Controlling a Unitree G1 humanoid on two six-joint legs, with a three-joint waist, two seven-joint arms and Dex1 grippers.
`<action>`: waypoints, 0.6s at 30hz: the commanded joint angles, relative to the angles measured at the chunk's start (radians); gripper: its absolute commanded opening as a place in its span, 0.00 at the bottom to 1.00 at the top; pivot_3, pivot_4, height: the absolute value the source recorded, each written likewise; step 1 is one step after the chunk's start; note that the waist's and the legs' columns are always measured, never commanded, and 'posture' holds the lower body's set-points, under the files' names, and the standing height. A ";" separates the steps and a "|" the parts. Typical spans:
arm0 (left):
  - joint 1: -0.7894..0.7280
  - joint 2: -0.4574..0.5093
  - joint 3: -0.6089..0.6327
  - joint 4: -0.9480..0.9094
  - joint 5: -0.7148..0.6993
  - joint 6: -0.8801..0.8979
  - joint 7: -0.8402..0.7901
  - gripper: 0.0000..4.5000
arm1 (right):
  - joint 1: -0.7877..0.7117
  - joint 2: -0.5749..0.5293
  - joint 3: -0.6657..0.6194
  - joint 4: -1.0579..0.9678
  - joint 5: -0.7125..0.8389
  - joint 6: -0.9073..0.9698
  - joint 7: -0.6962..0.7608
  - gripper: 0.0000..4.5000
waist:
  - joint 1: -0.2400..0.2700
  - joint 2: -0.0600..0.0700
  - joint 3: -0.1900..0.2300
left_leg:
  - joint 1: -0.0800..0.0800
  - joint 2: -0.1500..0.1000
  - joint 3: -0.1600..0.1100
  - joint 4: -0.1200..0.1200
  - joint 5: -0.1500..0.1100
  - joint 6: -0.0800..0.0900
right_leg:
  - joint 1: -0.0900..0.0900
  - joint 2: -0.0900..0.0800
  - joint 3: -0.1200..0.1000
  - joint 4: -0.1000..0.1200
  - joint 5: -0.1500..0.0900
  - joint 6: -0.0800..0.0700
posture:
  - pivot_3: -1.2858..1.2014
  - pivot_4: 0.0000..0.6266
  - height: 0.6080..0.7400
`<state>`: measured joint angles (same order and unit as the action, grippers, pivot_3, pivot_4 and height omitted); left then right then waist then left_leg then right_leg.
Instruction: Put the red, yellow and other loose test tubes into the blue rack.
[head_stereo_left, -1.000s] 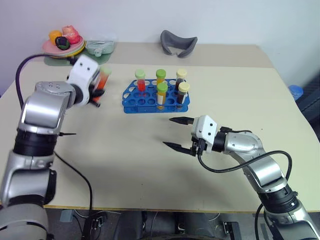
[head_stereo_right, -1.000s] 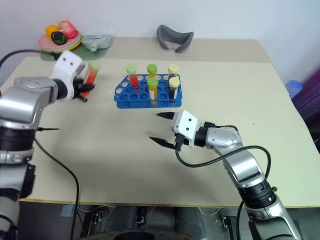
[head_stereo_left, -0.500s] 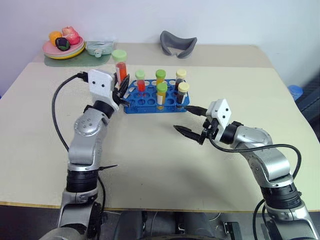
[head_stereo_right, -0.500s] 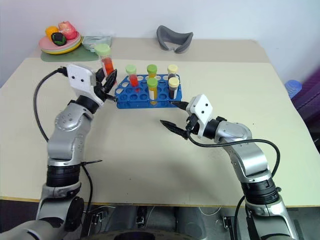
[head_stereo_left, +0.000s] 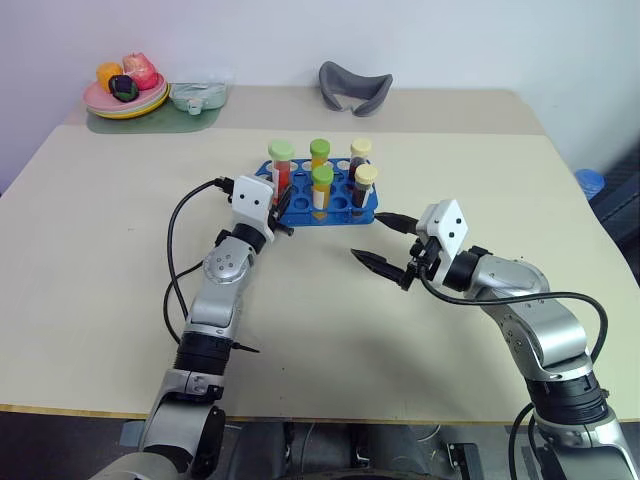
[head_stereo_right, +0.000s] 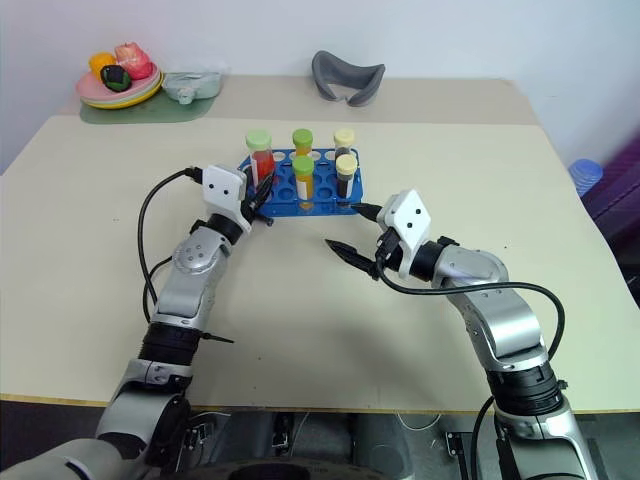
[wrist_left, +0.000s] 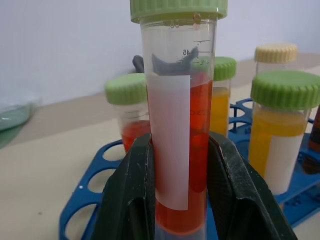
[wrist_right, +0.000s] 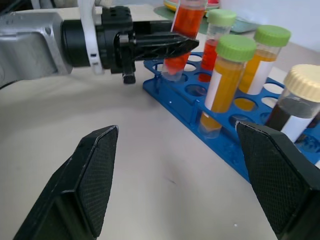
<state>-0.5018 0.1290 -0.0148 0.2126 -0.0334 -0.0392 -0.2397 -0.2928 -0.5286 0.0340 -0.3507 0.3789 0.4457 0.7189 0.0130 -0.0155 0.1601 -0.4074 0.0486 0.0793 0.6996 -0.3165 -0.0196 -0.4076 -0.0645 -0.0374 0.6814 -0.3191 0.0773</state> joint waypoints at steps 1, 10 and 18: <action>-0.034 -0.015 0.017 0.034 -0.016 -0.064 0.010 0.17 | -0.007 0.006 -0.025 -0.053 0.025 0.001 -0.013 0.85 | 0.001 0.000 0.000 | 0.000 0.000 0.000 0.000 0.000 0.000 | 0.000 0.000 0.000 0.000 0.000 0.000 | 0.52 0.24 0.96; -0.081 -0.033 0.020 0.180 -0.008 -0.188 0.002 0.17 | 0.002 0.013 -0.022 -0.070 0.027 0.007 -0.037 0.85 | 0.001 0.000 0.000 | 0.000 -0.001 0.000 0.000 0.000 0.000 | 0.000 0.000 0.000 0.000 0.000 0.000 | 0.52 0.24 0.96; -0.092 -0.034 0.025 0.262 0.001 -0.268 0.010 0.17 | 0.016 0.005 -0.027 -0.083 0.028 0.008 -0.053 0.85 | 0.000 0.000 0.000 | 0.000 -0.001 0.000 0.000 0.000 0.000 | 0.000 0.000 -0.001 -0.001 0.000 0.000 | 0.52 0.24 0.96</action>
<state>-0.5859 0.0950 0.0075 0.4822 -0.0331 -0.2864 -0.2352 -0.2779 -0.5207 0.0304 -0.3907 0.3955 0.4553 0.6720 0.0128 -0.0155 0.1601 -0.4073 0.0481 0.0795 0.6996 -0.3165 -0.0195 -0.4073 -0.0643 -0.0380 0.6808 -0.3191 0.0773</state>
